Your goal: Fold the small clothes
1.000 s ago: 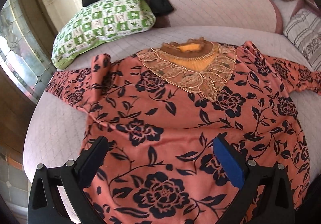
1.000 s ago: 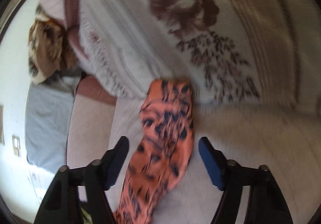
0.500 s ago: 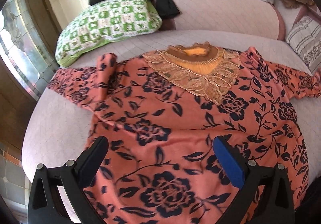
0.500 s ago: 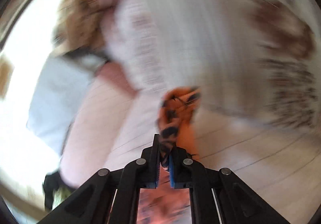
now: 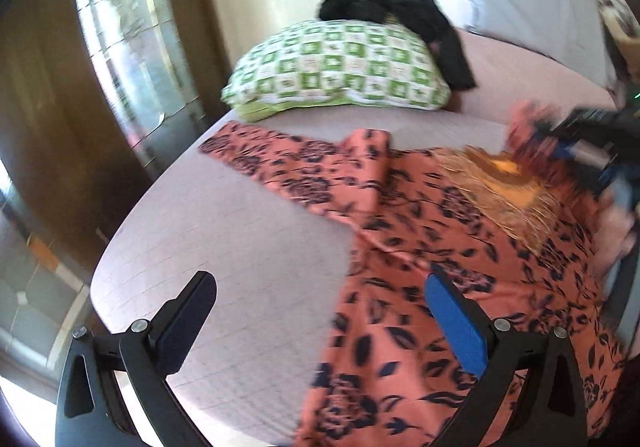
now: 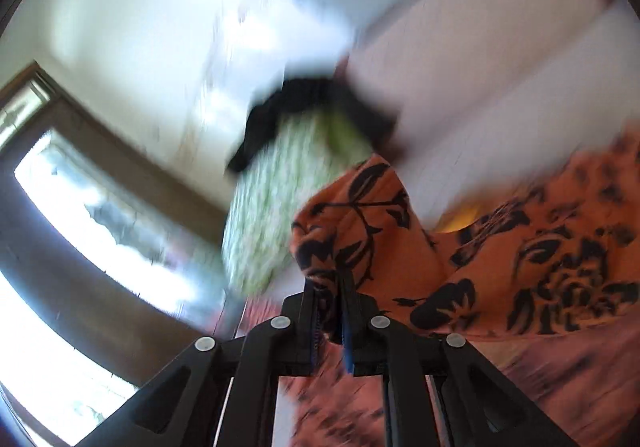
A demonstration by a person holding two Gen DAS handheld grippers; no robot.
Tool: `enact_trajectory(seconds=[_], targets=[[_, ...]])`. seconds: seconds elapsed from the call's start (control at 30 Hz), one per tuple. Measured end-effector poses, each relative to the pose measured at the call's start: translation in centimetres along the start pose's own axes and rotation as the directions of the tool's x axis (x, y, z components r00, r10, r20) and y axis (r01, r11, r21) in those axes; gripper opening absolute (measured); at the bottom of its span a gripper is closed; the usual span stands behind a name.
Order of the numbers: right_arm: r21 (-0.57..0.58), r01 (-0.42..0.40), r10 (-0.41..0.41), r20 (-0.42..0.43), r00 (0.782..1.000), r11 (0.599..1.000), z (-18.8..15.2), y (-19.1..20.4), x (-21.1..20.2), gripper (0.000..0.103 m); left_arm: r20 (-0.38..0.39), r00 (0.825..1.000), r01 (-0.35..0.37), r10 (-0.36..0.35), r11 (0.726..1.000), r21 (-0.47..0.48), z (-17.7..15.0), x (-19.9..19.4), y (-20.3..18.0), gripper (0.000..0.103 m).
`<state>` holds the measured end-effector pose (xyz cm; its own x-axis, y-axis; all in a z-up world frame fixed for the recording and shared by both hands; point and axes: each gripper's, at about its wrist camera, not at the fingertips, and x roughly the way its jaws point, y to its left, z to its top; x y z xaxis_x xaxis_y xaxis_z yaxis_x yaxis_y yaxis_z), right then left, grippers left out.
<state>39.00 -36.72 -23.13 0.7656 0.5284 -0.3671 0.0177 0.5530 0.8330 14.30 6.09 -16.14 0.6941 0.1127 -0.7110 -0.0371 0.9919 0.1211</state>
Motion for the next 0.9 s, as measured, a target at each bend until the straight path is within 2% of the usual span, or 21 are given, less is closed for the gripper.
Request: enact_trajectory(seconds=[0.07,0.1,0.13,0.2,0.27,0.37,0.4,0.47,0.57,0.63,0.67,0.73,0.8,0.87,0.9], targets=[[0.023,-0.064,0.067,-0.152,0.986,0.998,-1.7,0.4,3.2,0.057,0.002,1.000,-0.012,0.012,1.000,-0.025,0.1,0.2,1.3,0.103],[0.020,-0.085,0.087,-0.167,0.982,0.996,-2.2,0.8,3.5,0.082,0.003,1.000,-0.015,0.015,0.999,-0.036,0.3,0.3,1.6,0.103],[-0.005,-0.092,0.090,-0.149,0.985,0.996,-2.4,1.1,2.8,0.086,0.005,1.000,-0.012,0.013,0.999,-0.044,0.4,0.6,1.8,0.103],[-0.090,-0.061,0.052,-0.106,0.993,0.994,-2.2,1.0,0.3,0.086,0.006,1.000,0.005,-0.004,0.999,-0.053,0.8,1.1,1.7,0.103],[-0.162,0.040,-0.051,-0.061,0.997,0.986,-1.9,0.9,-2.8,0.086,0.005,0.999,0.053,-0.053,0.997,-0.053,1.4,1.9,0.8,0.103],[-0.230,0.189,-0.198,-0.018,0.980,0.955,-1.3,-1.4,-7.5,0.081,0.014,0.989,0.145,-0.145,0.989,-0.015,2.7,3.6,-1.7,0.103],[-0.233,0.229,-0.238,-0.012,0.971,0.945,-1.0,-2.7,-9.1,0.075,0.014,0.985,0.173,-0.173,0.985,-0.002,3.2,4.5,-2.7,0.101],[-0.214,0.287,-0.295,-0.006,0.955,0.934,-0.6,-5.9,-12.2,0.069,-0.006,0.973,0.232,-0.232,0.973,0.006,4.2,6.3,-4.7,0.089],[-0.168,0.344,-0.345,0.026,0.938,0.924,-1.2,-9.2,-15.6,0.068,-0.073,0.952,0.298,-0.298,0.955,-0.010,5.9,10.2,-7.4,0.086],[-0.112,0.378,-0.378,0.026,0.926,0.919,-0.8,-11.6,-16.5,0.068,-0.103,0.946,0.307,-0.309,0.951,-0.028,6.7,12.7,-8.9,0.086],[-0.084,0.378,-0.378,0.017,0.926,0.922,-0.3,-12.3,-16.6,0.068,-0.110,0.944,0.311,-0.312,0.950,-0.027,6.8,13.4,-9.6,0.086],[-0.055,0.340,-0.340,0.008,0.940,0.939,0.6,-13.2,-16.4,0.068,-0.151,0.935,0.325,-0.322,0.946,-0.002,7.3,15.3,-11.5,0.086],[-0.066,0.348,-0.348,0.014,0.937,0.935,1.1,-13.4,-15.8,0.068,-0.197,0.931,0.315,-0.308,0.949,0.000,7.5,17.1,-12.6,0.086],[-0.090,0.360,-0.361,0.008,0.933,0.929,1.3,-13.5,-15.1,0.068,-0.234,0.911,0.343,-0.338,0.939,-0.023,7.5,18.5,-13.3,0.085],[-0.095,0.361,-0.362,0.007,0.932,0.928,1.4,-13.4,-14.8,0.068,-0.263,0.903,0.347,-0.341,0.938,-0.025,7.3,19.1,-13.6,0.079]])
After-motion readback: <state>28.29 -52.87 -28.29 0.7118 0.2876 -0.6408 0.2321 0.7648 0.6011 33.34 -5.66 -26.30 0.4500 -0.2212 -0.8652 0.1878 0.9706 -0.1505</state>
